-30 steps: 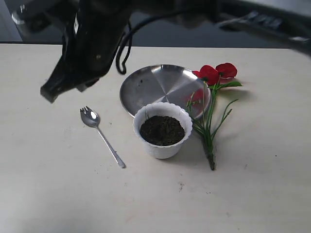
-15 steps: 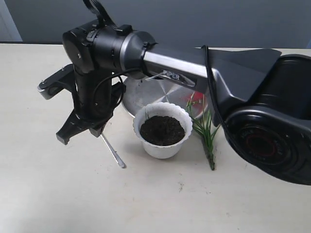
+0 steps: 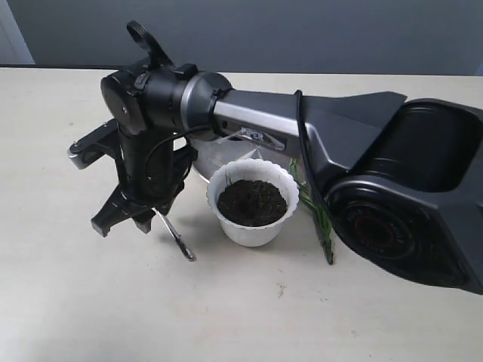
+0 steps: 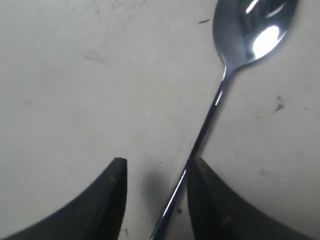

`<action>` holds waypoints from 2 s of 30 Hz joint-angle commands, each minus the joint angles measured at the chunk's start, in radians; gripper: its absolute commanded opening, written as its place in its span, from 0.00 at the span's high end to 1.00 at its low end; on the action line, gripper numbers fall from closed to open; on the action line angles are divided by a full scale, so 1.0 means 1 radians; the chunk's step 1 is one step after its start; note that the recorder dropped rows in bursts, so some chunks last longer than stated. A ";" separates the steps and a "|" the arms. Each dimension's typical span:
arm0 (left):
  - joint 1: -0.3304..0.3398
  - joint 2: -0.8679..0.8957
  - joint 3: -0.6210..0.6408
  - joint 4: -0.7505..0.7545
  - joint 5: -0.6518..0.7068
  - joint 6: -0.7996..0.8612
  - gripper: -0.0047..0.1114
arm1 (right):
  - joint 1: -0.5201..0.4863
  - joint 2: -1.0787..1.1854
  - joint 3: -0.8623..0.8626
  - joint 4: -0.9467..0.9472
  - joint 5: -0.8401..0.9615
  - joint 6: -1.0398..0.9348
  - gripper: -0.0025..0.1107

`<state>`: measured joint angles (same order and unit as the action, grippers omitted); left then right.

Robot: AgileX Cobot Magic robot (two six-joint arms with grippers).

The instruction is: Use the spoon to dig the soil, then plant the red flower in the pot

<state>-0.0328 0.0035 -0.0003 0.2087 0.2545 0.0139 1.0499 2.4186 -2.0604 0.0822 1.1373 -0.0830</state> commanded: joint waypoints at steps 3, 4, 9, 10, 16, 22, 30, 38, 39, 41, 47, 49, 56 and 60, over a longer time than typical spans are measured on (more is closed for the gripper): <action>0.001 -0.004 0.000 -0.005 -0.011 -0.003 0.96 | -0.001 0.029 -0.006 -0.077 0.014 0.061 0.63; 0.001 -0.004 0.000 -0.005 -0.011 -0.003 0.96 | -0.001 0.031 -0.006 -0.093 0.016 0.075 0.63; 0.001 -0.004 0.000 -0.005 -0.011 -0.003 0.96 | -0.001 0.040 -0.006 -0.095 0.018 0.083 0.63; 0.001 -0.004 0.000 -0.005 -0.011 -0.003 0.96 | -0.001 0.044 -0.006 -0.095 0.018 0.083 0.63; 0.001 -0.004 0.000 -0.005 -0.011 -0.003 0.96 | -0.001 0.091 -0.006 -0.072 0.071 0.083 0.80; 0.001 -0.004 0.000 -0.005 -0.011 -0.003 0.96 | -0.001 0.110 -0.006 -0.024 0.084 0.032 0.98; 0.001 -0.004 0.000 -0.005 -0.011 -0.003 0.96 | -0.001 -0.054 -0.008 0.290 0.077 -0.137 0.98; 0.001 -0.004 0.000 -0.005 -0.011 -0.003 0.96 | -0.001 -0.318 -0.008 -0.151 0.084 -0.150 0.98; 0.001 -0.004 0.000 -0.005 -0.011 -0.003 0.96 | -0.001 -0.350 -0.003 -0.252 0.084 -0.141 0.98; 0.001 -0.004 0.000 -0.005 -0.011 -0.003 0.96 | -0.001 -0.385 0.013 -0.349 0.084 -0.138 0.98; 0.001 -0.004 0.000 -0.005 -0.011 -0.003 0.96 | -0.001 -0.538 0.255 -0.632 0.084 -0.114 0.98; 0.001 -0.004 0.000 -0.005 -0.011 -0.003 0.96 | -0.001 -0.606 0.395 -0.645 0.084 -0.100 0.98; 0.001 -0.004 0.000 -0.005 -0.011 -0.003 0.96 | 0.030 -0.878 0.922 -0.820 0.084 -0.044 0.98; 0.001 -0.004 0.000 -0.005 -0.011 -0.003 0.96 | 0.110 -0.863 1.065 -0.929 0.084 -0.107 0.98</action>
<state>-0.0328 0.0035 -0.0003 0.2087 0.2545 0.0139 1.1286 1.5476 -1.0386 -0.7553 1.2314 -0.1722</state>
